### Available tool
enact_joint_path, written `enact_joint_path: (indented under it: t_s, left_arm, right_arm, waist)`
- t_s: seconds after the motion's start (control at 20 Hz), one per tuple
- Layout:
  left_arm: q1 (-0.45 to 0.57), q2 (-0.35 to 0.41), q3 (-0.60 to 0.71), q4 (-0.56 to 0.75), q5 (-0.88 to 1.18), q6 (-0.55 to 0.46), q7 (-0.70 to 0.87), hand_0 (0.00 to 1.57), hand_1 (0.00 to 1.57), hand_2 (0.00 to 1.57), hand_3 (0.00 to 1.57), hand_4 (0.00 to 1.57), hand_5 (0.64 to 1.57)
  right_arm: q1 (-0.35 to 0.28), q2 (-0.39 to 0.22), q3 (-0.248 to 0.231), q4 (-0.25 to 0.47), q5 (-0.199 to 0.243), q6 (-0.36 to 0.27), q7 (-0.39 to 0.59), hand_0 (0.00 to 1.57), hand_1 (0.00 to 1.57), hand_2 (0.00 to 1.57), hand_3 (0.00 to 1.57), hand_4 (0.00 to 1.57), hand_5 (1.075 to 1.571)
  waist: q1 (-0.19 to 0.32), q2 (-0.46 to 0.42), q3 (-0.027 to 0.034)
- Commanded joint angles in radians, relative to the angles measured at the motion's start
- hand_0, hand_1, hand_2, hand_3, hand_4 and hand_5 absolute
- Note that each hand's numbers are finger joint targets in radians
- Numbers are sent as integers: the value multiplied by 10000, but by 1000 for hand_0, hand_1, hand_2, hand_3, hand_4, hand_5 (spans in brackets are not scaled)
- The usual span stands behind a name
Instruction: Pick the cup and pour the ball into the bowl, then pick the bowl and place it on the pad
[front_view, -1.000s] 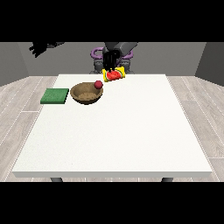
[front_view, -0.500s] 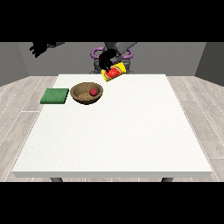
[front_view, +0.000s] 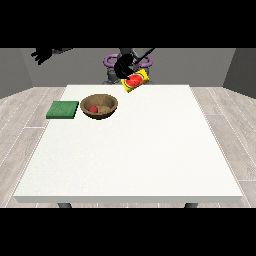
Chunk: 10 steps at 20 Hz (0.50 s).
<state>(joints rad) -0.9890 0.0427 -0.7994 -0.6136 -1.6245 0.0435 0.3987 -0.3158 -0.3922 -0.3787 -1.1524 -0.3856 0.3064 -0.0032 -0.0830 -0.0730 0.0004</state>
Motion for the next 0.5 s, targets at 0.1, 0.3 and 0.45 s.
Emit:
enact_joint_path:
  t_s: [0.1, 0.3, 0.45]
  left_arm:
    - [-2, -1, 439, -120, -750, -565, -110, 1514, 1514, 1571, 1571, 1282, 1492]
    - [901, 340, 1233, -1156, 239, 1038, -224, 1532, 1532, 1571, 1571, 1252, 1515]
    - [1534, 157, 2780, -1996, 2067, 2087, -372, 1328, 1328, 1571, 1571, 1024, 1544]
  right_arm:
    - [162, 249, 286, -318, -23, 57, 96, 0, 0, 0, 240, 510, 1569]
    - [28, -9, -175, 84, -62, -340, 54, 0, 0, 0, 310, 524, 1569]
    - [-12, -498, -399, 55, -64, -538, 545, 0, 0, 0, 310, 524, 1569]
  waist:
    - [-151, 146, -4]
    - [839, 168, -11]
    - [1329, -161, -46]
